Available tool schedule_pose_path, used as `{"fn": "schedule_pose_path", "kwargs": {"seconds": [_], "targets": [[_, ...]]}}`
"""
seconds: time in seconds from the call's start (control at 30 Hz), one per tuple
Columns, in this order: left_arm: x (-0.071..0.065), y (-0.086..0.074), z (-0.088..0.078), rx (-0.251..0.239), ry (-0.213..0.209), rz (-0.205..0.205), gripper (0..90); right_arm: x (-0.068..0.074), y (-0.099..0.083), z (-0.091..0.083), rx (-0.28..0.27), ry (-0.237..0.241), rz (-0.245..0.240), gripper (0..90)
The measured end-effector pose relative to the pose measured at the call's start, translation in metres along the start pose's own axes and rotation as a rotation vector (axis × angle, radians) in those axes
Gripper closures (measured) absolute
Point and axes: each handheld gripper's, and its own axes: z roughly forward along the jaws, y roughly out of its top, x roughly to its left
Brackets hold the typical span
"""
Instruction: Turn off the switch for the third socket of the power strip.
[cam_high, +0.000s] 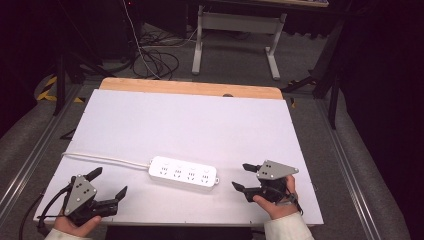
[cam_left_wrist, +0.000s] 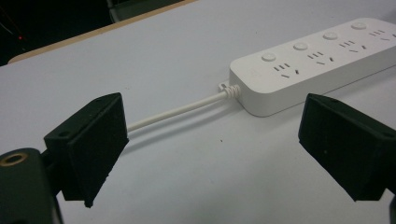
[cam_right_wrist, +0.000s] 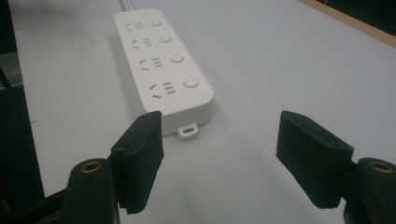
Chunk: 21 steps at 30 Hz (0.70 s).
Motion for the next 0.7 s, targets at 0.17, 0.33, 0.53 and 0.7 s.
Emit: {"fn": "schedule_pose_path", "kwargs": {"seconds": [0.17,0.33,0.53,0.7], "targets": [[0.0,0.0,-0.001,-0.001,0.008,0.004,8.8,-0.002,0.019,0.006,-0.009,0.027,-0.013,33.5],[0.0,0.0,-0.001,0.0,0.003,0.0,8.8,-0.001,0.034,0.012,-0.005,0.049,-0.025,34.1],[0.0,0.0,-0.001,-0.001,0.005,0.004,8.9,0.003,0.048,0.021,0.015,0.07,-0.049,35.1],[0.0,0.0,-0.001,0.0,0.003,0.003,8.9,0.006,0.059,0.03,0.028,0.089,-0.071,35.7]]}}
